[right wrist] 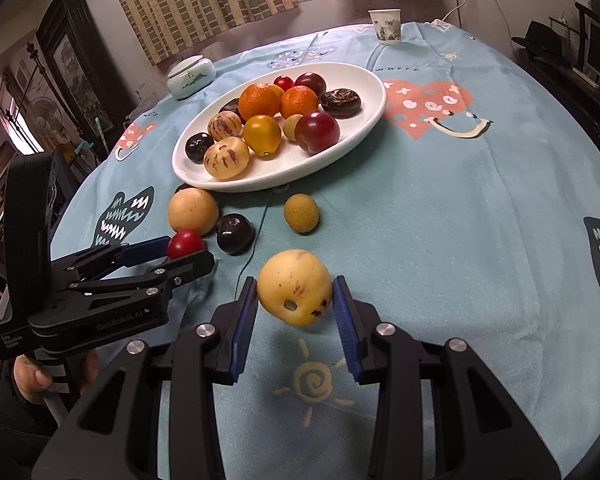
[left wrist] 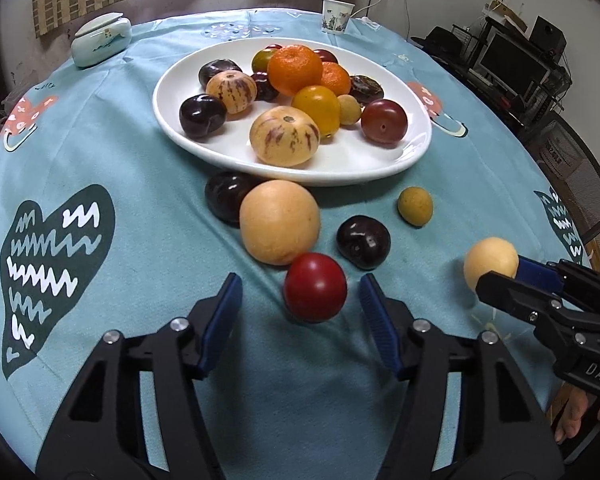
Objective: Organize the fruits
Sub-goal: 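Grasp a pale yellow pear with the right tool while the left tool grasps a red cherry tomato, then carry both fruits onto the white plate and open both tools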
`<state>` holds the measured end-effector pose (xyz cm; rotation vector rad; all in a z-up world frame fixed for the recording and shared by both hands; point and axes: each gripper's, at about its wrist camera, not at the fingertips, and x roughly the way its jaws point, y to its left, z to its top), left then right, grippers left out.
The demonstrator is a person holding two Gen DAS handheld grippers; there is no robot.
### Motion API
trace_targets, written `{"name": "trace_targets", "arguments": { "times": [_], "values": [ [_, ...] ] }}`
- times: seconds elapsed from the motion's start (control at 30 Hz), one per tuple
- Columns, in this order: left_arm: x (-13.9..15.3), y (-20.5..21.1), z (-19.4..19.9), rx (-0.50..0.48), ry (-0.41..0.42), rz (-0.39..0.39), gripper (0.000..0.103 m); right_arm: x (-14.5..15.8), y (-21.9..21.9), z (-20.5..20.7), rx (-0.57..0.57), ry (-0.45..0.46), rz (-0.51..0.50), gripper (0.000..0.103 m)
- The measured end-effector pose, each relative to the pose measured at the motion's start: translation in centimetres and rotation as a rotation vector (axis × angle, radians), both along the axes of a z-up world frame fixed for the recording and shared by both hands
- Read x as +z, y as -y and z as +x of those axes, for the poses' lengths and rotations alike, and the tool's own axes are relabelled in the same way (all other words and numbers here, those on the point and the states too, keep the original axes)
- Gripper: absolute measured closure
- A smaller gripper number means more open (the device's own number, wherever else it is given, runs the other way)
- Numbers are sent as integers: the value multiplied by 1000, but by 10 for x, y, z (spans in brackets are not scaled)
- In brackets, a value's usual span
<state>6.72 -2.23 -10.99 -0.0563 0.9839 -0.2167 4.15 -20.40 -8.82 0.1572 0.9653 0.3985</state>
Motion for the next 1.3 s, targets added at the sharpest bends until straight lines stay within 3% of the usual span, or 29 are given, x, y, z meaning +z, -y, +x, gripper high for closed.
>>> {"name": "trace_targets", "arguments": {
  "times": [0.03, 0.07, 0.1, 0.6, 0.97, 1.13, 1.3],
  "values": [
    [0, 1, 0, -7, 4, 4, 63, 0, 0, 0, -1, -1, 1, 64],
    [0, 2, -1, -15, 5, 7, 65, 0, 0, -1, -1, -2, 1, 64],
    [0, 2, -1, -22, 5, -2, 74, 1, -1, -1, -1, -3, 2, 64],
    [46, -2, -22, -79, 74, -29, 74, 10, -14, 5, 31, 3, -3, 64],
    [82, -25, 54, -11, 105, -24, 73, 58, -20, 47, 32, 111, -31, 64],
    [83, -21, 86, -7, 97, -1, 73, 71, -22, 78, 10, 144, -45, 64],
    [74, -15, 106, -18, 80, 16, 73, 64, -25, 116, -3, 108, -58, 64]
  ]
}}
